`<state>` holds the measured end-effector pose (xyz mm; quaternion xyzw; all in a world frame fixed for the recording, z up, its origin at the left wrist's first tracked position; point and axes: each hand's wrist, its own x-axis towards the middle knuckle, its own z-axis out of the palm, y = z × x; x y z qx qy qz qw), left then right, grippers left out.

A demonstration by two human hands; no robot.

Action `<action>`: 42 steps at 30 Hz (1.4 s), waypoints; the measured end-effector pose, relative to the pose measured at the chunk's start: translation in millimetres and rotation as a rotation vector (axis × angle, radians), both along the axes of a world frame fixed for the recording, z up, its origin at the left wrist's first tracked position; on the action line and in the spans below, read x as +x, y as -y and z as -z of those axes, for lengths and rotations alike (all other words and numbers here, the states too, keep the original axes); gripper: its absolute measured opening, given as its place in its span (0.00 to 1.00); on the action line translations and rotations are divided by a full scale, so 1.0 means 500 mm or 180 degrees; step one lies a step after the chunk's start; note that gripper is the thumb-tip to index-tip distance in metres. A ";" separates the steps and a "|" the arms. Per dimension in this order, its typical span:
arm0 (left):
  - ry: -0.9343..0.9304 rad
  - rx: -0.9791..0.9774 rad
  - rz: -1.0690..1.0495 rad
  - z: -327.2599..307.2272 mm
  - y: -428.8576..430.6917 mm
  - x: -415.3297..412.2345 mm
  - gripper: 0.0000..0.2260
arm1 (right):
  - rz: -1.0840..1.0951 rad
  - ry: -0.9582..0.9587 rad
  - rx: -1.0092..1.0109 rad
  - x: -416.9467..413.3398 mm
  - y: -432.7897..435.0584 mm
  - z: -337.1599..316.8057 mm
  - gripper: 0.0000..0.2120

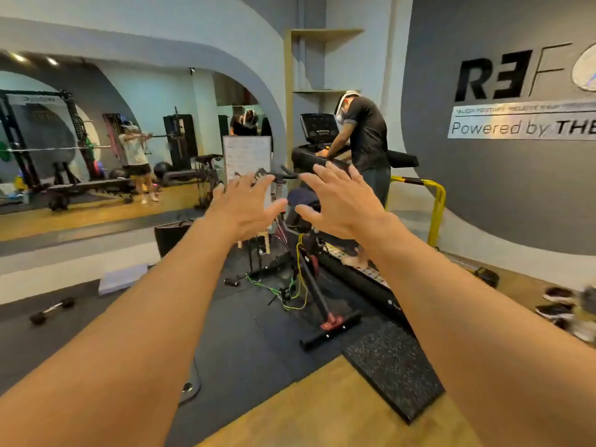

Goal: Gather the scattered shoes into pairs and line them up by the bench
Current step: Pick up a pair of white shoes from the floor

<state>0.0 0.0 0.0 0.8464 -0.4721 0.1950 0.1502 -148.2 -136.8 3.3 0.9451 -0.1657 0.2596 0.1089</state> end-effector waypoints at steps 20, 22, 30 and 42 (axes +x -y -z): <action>-0.0212 0.0574 0.1592 0.230 0.623 -0.496 0.31 | 0.1838 -0.0315 0.0553 -0.604 0.428 0.263 0.31; -0.0229 0.0642 0.1752 0.252 0.689 -0.550 0.31 | 0.1989 -0.0345 0.0646 -0.657 0.471 0.280 0.32; -0.0190 0.0755 0.2342 0.323 0.958 -0.716 0.31 | 0.2466 -0.0380 0.0801 -0.806 0.676 0.357 0.31; -0.0372 0.1137 0.2842 0.416 1.401 -0.818 0.30 | 0.3079 -0.0509 0.1082 -0.887 1.052 0.446 0.31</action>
